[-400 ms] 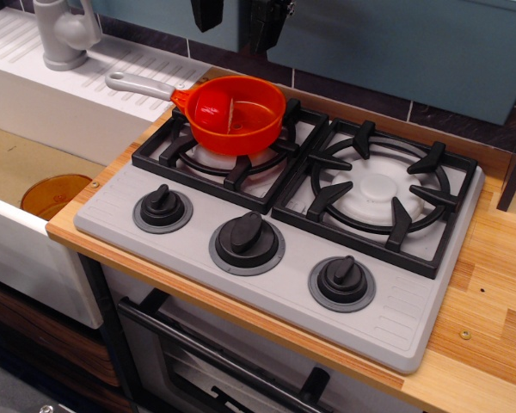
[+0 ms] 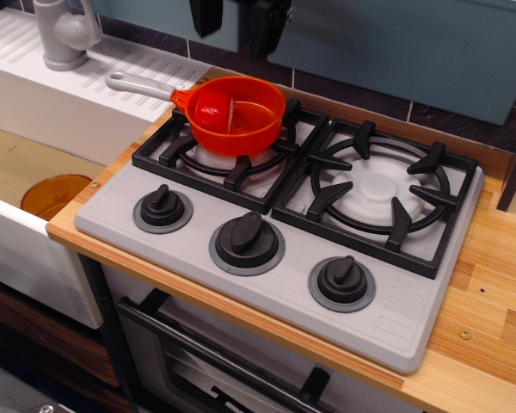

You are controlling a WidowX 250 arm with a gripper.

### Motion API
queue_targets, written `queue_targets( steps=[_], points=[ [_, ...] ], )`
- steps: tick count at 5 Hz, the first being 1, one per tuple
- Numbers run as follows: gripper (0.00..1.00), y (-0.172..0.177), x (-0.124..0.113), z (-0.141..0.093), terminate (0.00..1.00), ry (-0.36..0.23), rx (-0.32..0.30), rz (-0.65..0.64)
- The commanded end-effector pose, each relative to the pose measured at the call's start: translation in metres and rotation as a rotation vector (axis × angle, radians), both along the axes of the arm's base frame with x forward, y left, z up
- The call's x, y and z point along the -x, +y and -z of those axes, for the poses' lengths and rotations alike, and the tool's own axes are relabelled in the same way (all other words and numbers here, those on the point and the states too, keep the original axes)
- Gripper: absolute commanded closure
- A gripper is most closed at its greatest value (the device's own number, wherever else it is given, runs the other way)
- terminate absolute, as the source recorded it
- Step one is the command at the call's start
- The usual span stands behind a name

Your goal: End effector transition from object to pot or pan

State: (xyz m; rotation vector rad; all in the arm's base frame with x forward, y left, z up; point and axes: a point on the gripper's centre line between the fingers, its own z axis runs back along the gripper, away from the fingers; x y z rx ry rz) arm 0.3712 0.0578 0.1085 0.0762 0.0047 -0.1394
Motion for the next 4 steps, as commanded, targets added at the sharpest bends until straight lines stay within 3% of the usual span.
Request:
queue_targets(
  steps=[1,4],
  points=[
    [0.00,-0.021,0.009,-0.027,0.00,-0.036,-0.007,-0.008],
    [0.00,-0.042,0.009,-0.008,0.00,-0.100,-0.002,0.008]
  ],
)
